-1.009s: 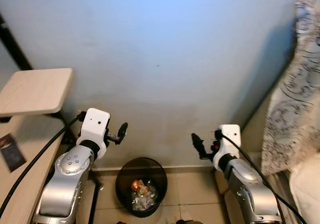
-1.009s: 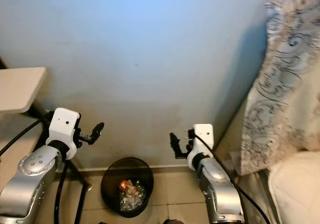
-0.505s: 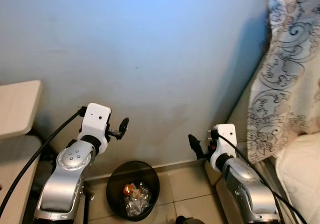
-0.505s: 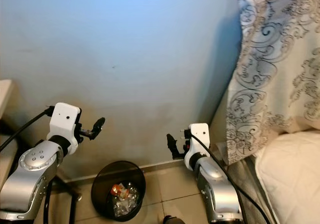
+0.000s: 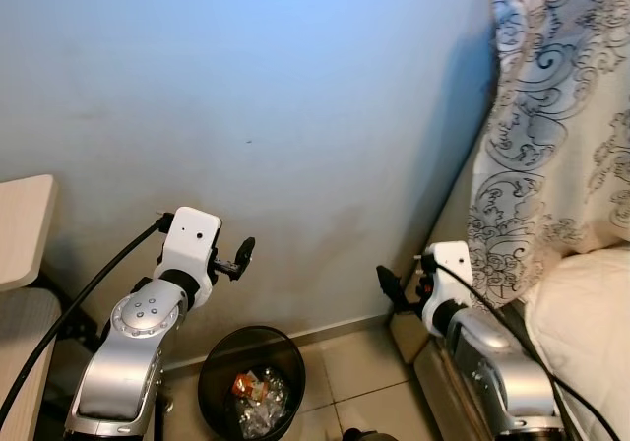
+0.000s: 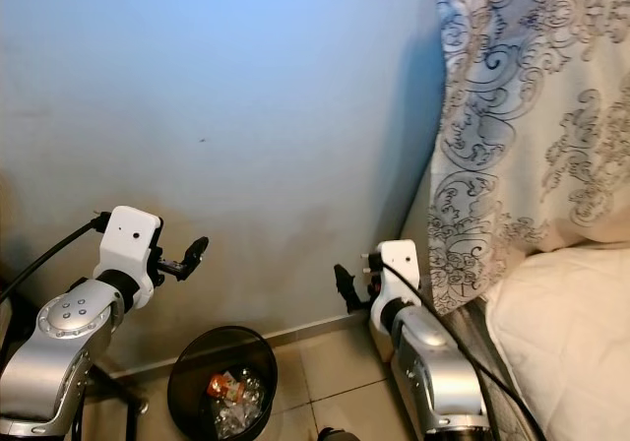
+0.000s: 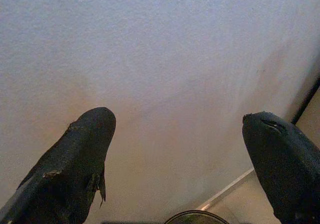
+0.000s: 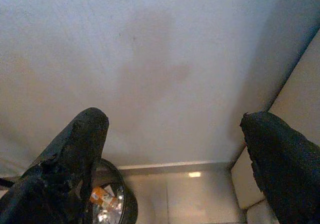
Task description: Clean up the room
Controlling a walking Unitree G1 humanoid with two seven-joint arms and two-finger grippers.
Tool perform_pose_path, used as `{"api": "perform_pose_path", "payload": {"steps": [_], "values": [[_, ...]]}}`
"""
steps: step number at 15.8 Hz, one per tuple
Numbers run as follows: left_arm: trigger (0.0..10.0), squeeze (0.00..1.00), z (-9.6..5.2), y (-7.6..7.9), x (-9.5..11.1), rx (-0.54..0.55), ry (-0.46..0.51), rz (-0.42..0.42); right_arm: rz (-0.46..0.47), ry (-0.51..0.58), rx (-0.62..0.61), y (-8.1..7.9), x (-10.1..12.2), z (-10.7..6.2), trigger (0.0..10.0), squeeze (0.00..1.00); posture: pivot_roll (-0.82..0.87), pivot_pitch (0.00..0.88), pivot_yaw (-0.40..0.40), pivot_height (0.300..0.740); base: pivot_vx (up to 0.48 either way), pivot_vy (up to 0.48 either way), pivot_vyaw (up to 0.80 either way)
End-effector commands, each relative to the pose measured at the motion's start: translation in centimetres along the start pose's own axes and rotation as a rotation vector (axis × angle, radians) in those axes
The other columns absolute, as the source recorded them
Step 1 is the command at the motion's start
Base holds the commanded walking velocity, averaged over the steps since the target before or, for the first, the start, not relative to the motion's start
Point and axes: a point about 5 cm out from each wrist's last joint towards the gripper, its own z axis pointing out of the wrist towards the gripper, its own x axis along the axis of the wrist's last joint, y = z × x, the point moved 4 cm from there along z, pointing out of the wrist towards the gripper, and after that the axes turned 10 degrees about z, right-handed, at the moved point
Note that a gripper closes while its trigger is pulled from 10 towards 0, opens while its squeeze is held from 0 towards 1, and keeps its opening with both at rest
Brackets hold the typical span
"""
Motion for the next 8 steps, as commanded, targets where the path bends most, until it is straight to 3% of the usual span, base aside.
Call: {"api": "perform_pose_path", "payload": {"steps": [1, 8], "values": [[10.0, 0.0, -0.1, 0.0, 0.2, 0.001, 0.005, 0.012, 0.008, 0.01, 0.007, 0.0, 0.6, -0.1, 10.0, 0.0, -0.01, 0.0, 0.012, 0.74, 0.0, 0.0, -0.78], [10.0, 0.0, 0.0, 0.2, 0.4, -0.017, 0.006, 0.027, -0.001, -0.024, 0.023, -0.4, -0.4, -0.3, 10.0, 0.0, 0.0, 0.0, -0.001, 0.74, 0.0, 0.0, -0.78]]}}
